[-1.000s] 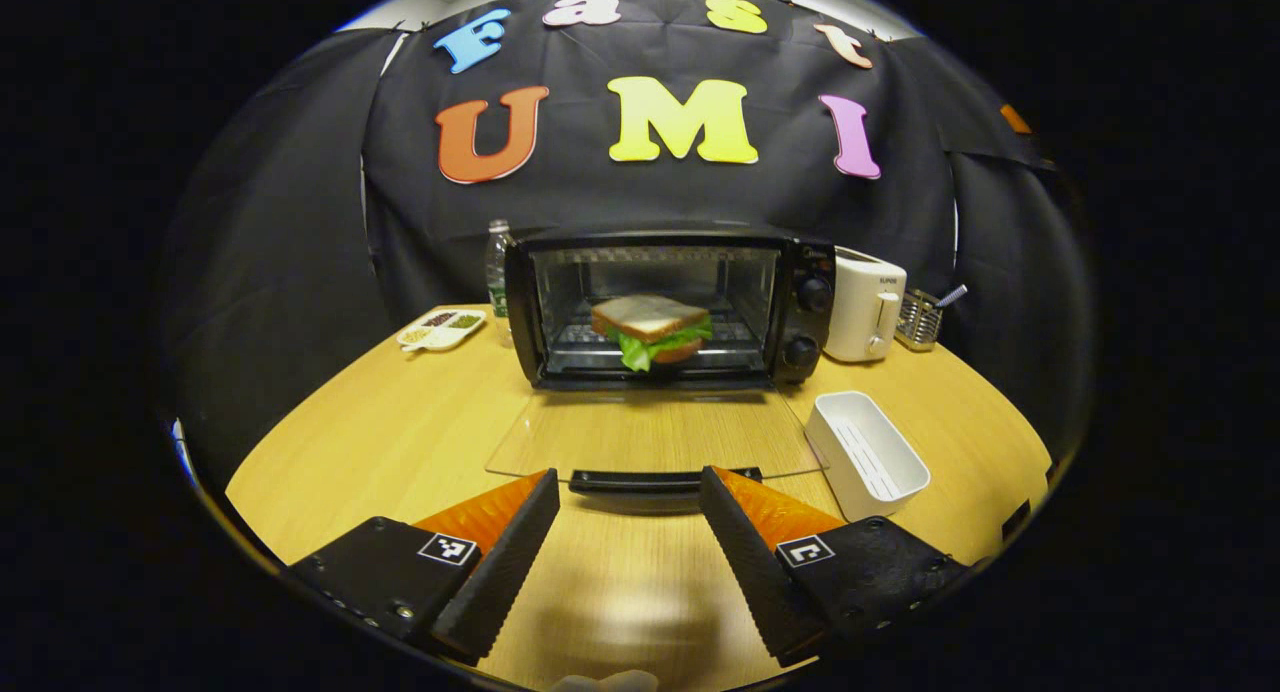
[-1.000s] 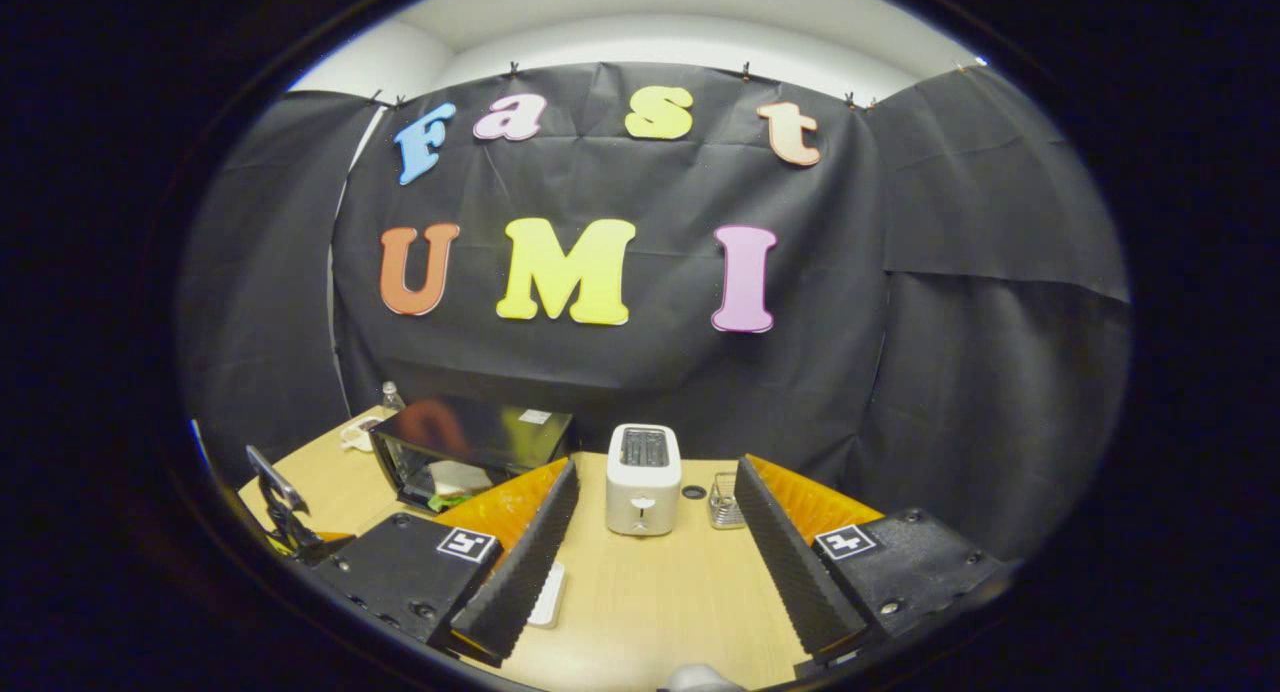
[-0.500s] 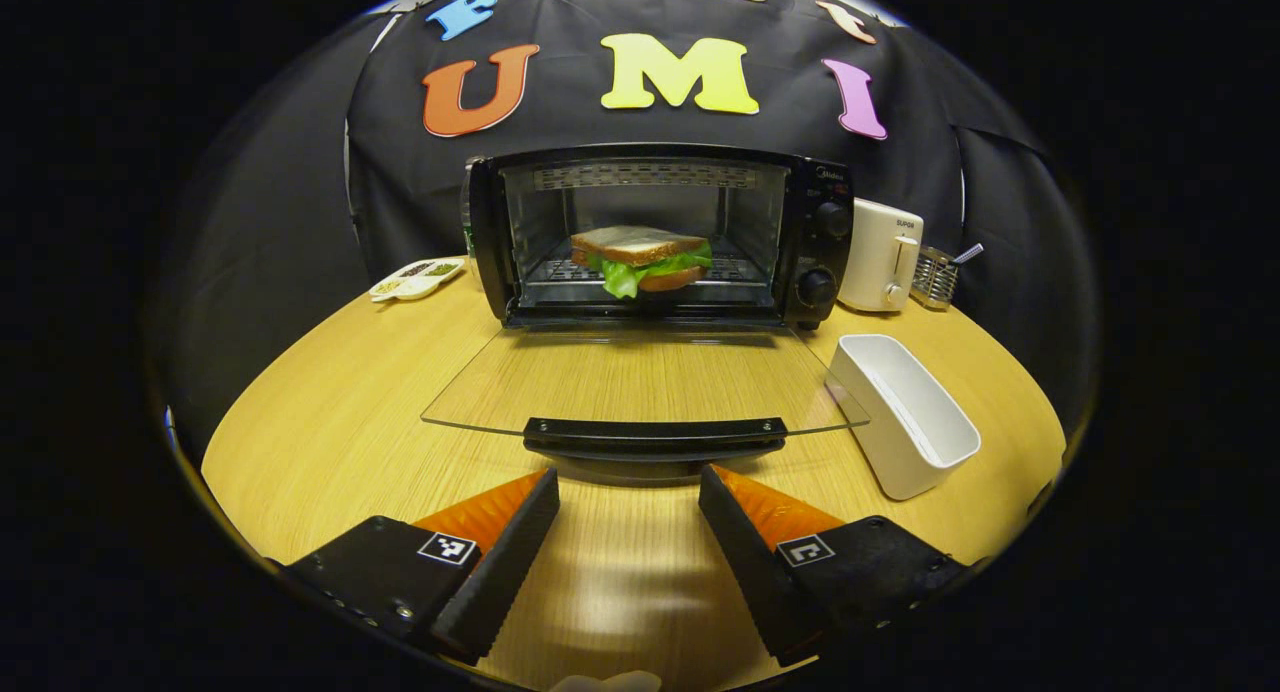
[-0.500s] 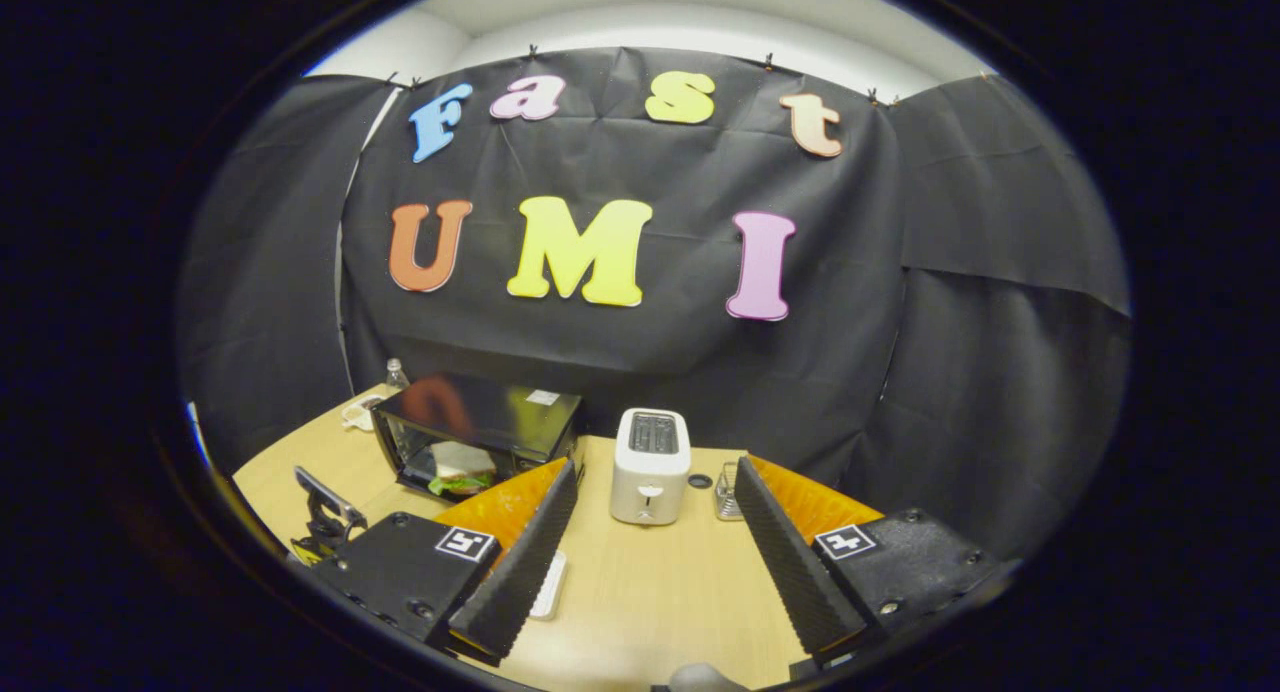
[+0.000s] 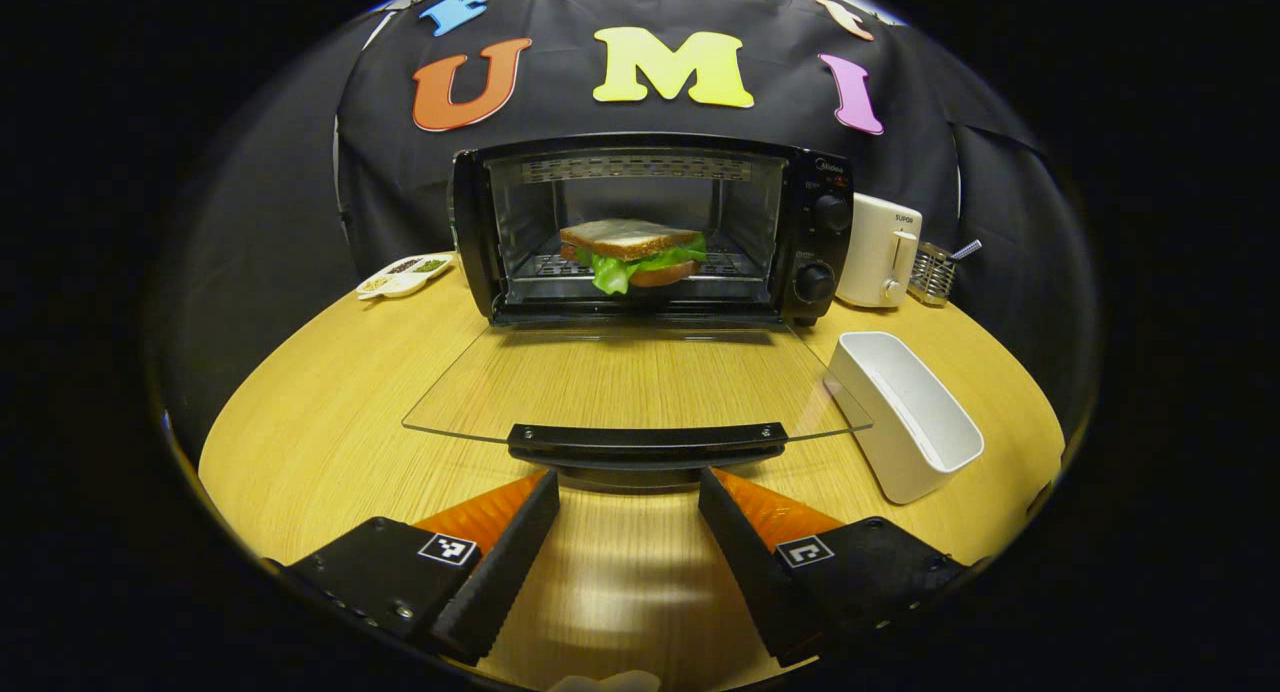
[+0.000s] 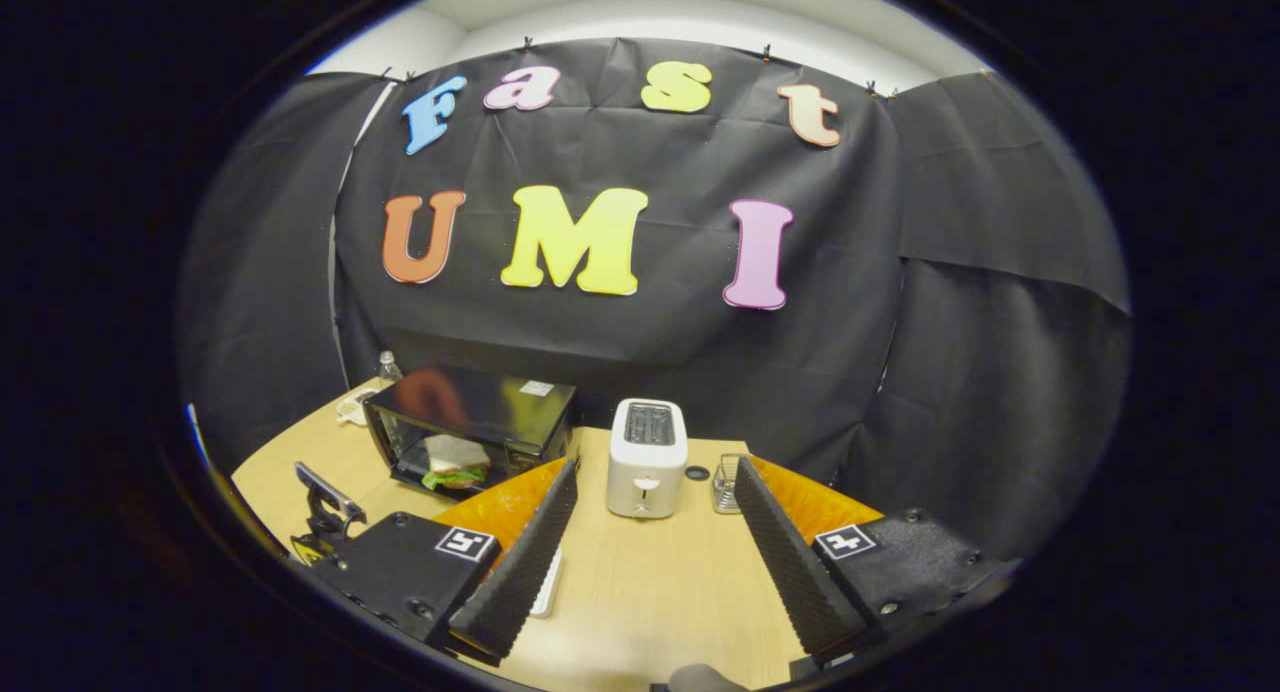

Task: Open the electric oven with the left hand, put the food in, and close the electric oven.

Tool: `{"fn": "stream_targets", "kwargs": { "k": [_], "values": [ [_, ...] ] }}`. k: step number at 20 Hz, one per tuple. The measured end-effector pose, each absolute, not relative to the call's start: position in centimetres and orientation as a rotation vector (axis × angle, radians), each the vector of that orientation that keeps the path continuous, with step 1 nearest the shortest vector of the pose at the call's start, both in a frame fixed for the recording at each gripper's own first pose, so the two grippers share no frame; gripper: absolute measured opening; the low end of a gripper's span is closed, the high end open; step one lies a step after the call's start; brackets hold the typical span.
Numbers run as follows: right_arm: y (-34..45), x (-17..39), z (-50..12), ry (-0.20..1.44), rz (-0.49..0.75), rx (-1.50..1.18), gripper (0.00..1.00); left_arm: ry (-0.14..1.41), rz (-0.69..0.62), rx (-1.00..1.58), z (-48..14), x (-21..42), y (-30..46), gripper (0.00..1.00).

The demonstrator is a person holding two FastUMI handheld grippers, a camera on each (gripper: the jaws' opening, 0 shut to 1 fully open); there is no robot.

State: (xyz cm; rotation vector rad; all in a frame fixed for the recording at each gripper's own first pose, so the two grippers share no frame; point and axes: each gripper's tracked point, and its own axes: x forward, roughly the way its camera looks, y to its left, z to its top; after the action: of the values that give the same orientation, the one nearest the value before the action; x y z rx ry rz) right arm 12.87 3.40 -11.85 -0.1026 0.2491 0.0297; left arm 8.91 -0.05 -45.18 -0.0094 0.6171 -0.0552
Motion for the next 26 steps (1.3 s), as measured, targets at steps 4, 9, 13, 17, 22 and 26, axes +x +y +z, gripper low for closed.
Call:
{"fn": "stream_targets", "kwargs": {
  "k": [4, 9, 13, 17, 22, 26],
  "values": [
    [3.8, 13.0, -11.7, 0.247, 0.040, -0.108, 1.00, 0.617, -0.064, -0.026, -44.6, 9.0, -0.2, 0.93],
    [3.9, 13.2, -11.7, 0.245, 0.043, -0.102, 1.00, 0.589, -0.061, -0.042, -42.6, 9.4, 0.0, 0.93],
    [3.8, 13.2, -11.8, 0.246, 0.041, -0.092, 0.92, 0.577, -0.064, -0.047, -41.1, 9.9, 0.0, 0.93],
    [3.4, 13.2, -11.5, 0.239, 0.029, -0.079, 1.00, 0.527, -0.073, -0.063, -38.3, 11.2, -0.2, 0.93],
    [2.8, 13.3, -11.1, 0.231, 0.016, -0.053, 0.92, 0.488, -0.083, -0.051, -35.7, 12.9, -0.3, 0.95],
    [2.2, 13.5, -10.7, 0.220, 0.000, -0.033, 1.00, 0.452, -0.085, -0.031, -33.7, 14.9, -0.3, 0.98]
  ]
}}
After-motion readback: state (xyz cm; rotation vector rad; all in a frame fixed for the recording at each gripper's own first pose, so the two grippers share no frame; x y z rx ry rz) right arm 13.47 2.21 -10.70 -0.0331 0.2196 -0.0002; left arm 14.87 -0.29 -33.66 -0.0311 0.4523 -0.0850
